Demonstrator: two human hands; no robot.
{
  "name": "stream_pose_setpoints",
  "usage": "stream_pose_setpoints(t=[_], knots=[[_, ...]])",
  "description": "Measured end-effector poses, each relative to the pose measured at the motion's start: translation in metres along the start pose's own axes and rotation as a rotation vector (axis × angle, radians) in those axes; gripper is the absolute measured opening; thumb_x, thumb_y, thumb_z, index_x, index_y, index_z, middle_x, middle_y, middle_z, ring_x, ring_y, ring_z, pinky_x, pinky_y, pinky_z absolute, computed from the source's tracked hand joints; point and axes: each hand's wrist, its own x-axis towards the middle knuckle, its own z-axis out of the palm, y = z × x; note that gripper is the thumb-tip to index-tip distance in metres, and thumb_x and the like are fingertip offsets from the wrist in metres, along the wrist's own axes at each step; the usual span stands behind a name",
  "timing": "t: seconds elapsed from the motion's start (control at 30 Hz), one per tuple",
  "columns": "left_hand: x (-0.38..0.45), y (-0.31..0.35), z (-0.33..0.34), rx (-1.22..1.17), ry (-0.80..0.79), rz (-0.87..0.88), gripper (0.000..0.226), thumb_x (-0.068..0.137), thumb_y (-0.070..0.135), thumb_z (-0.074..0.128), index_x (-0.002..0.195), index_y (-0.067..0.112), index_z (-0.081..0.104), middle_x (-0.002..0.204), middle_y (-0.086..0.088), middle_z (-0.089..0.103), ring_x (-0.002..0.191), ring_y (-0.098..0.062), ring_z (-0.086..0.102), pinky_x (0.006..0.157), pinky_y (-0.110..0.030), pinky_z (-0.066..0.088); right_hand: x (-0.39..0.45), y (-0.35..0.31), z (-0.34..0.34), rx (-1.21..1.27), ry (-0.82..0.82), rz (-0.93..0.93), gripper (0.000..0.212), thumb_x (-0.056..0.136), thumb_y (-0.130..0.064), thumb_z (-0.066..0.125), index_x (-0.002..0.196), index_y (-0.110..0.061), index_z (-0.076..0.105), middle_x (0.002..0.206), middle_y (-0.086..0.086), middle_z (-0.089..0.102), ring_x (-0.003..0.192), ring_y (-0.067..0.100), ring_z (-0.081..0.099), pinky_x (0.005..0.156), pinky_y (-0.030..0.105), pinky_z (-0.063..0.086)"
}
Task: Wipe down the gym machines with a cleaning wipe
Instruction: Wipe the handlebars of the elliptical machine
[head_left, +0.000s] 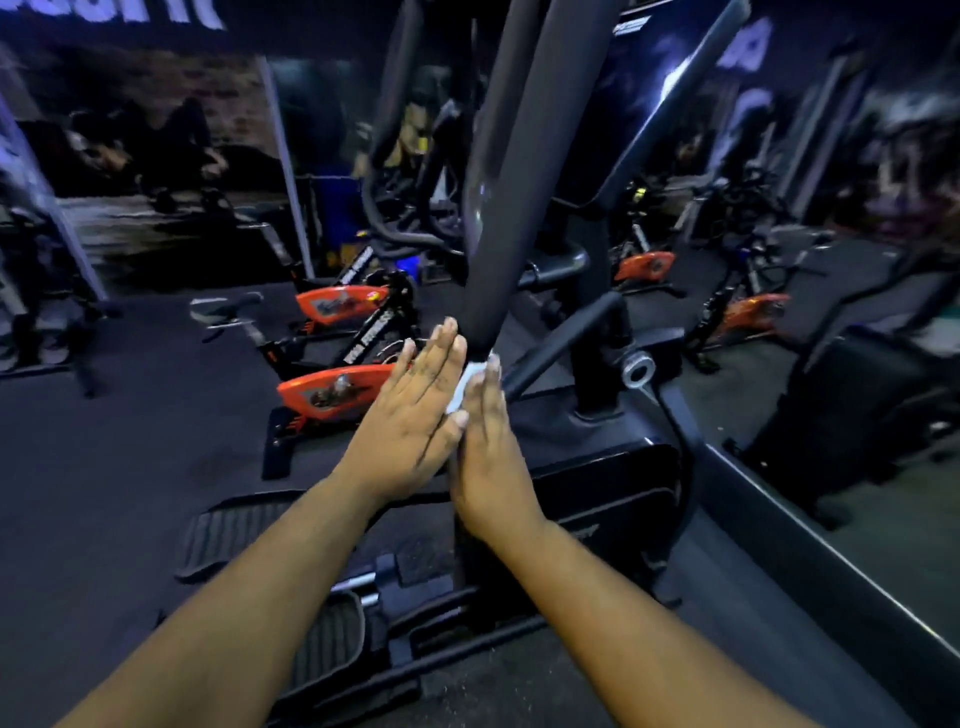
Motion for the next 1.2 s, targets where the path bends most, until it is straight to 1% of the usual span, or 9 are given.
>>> stream_pose_setpoints(t=[0.07, 0.13, 0.33, 0.6, 0.67, 0.77, 0.93, 1.1, 1.2], knots=[[-0.002, -0.007, -0.011, -0.145, -0.006, -0.001, 0.064, 0.106, 0.029, 0.036, 0.160, 0.004, 0.012, 0.170, -0.011, 0.004, 0.158, -0.029, 0.008, 0.126, -0.056, 0.011, 0.015, -0.018, 0.003, -0.168, 0.097, 0.021, 0.094, 0.101, -0.009, 0.053, 0.158, -0.021, -0.021, 0.165, 0.002, -0.029, 0.156, 0.028, -0.008, 0.126, 0.049, 0.008], [-0.001, 0.000, -0.006, -0.187, -0.025, -0.022, 0.066, 0.105, 0.031, 0.035, 0.160, 0.004, 0.012, 0.170, -0.011, 0.006, 0.158, -0.029, 0.008, 0.125, -0.058, 0.011, 0.009, -0.010, -0.006, -0.283, 0.076, 0.046, 0.090, 0.101, -0.017, 0.052, 0.159, -0.016, -0.018, 0.166, 0.005, -0.025, 0.156, 0.028, -0.008, 0.126, 0.049, 0.003], [0.010, -0.011, -0.020, -0.329, -0.069, 0.022, 0.065, 0.103, 0.032, 0.034, 0.160, 0.005, 0.016, 0.171, -0.007, 0.008, 0.158, -0.023, 0.007, 0.126, -0.056, 0.010, -0.017, -0.008, -0.004, -0.769, -0.022, -0.044, 0.091, 0.097, -0.043, 0.057, 0.162, -0.012, 0.002, 0.170, 0.011, -0.004, 0.157, 0.029, 0.005, 0.121, 0.059, 0.019], [0.012, -0.024, -0.014, -0.626, -0.016, -0.110, 0.057, 0.106, 0.032, 0.032, 0.159, 0.009, 0.025, 0.168, 0.000, 0.023, 0.155, -0.015, 0.019, 0.128, -0.042, 0.013, 0.022, -0.008, -0.008, -0.906, 0.164, -0.088, 0.074, 0.106, -0.048, 0.042, 0.162, -0.012, 0.010, 0.170, 0.006, -0.005, 0.157, 0.025, -0.002, 0.119, 0.067, 0.008], [0.014, -0.025, -0.014, -0.723, -0.033, -0.174, 0.056, 0.106, 0.031, 0.036, 0.159, 0.015, 0.028, 0.165, 0.003, 0.031, 0.153, -0.011, 0.027, 0.127, -0.038, 0.017, 0.033, -0.015, -0.016, -0.880, 0.177, -0.050, 0.077, 0.106, -0.046, 0.042, 0.162, -0.012, 0.002, 0.170, 0.007, -0.009, 0.157, 0.026, -0.003, 0.120, 0.067, 0.010], [0.020, -0.026, -0.018, -0.798, -0.018, -0.279, 0.050, 0.103, 0.034, 0.049, 0.153, 0.025, 0.044, 0.151, 0.009, 0.052, 0.139, -0.002, 0.046, 0.118, -0.031, 0.036, 0.034, -0.024, -0.015, -0.854, 0.138, 0.013, 0.080, 0.104, -0.041, 0.045, 0.161, -0.011, -0.003, 0.169, 0.008, -0.011, 0.157, 0.028, -0.001, 0.121, 0.066, 0.013], [0.023, -0.039, -0.022, -0.773, 0.065, -0.292, 0.021, 0.097, 0.034, 0.067, 0.115, 0.028, 0.074, 0.107, 0.016, 0.073, 0.102, 0.000, 0.066, 0.089, -0.030, 0.054, 0.032, -0.047, -0.004, -0.736, 0.127, 0.188, 0.074, 0.102, -0.025, 0.039, 0.161, -0.016, -0.005, 0.170, 0.003, -0.014, 0.157, 0.028, -0.001, 0.123, 0.060, 0.017], [0.023, -0.056, -0.036, -0.900, -0.032, -0.251, 0.010, 0.095, 0.030, 0.068, 0.101, 0.032, 0.075, 0.094, 0.017, 0.073, 0.091, -0.003, 0.067, 0.082, -0.035, 0.056, 0.035, -0.071, 0.006, -0.844, 0.260, 0.238, 0.069, 0.097, 0.005, 0.058, 0.157, -0.007, 0.026, 0.167, 0.011, 0.012, 0.155, 0.032, 0.017, 0.119, 0.054, 0.032], [0.038, -0.066, -0.044, -1.000, -0.083, -0.253, 0.011, 0.095, 0.036, 0.064, 0.100, 0.030, 0.072, 0.091, 0.013, 0.073, 0.087, -0.008, 0.068, 0.081, -0.042, 0.057, 0.043, -0.089, 0.010, -1.039, 0.299, 0.212, 0.073, 0.090, 0.011, 0.064, 0.154, -0.005, 0.033, 0.164, 0.014, 0.021, 0.154, 0.033, 0.021, 0.122, 0.057, 0.023]])
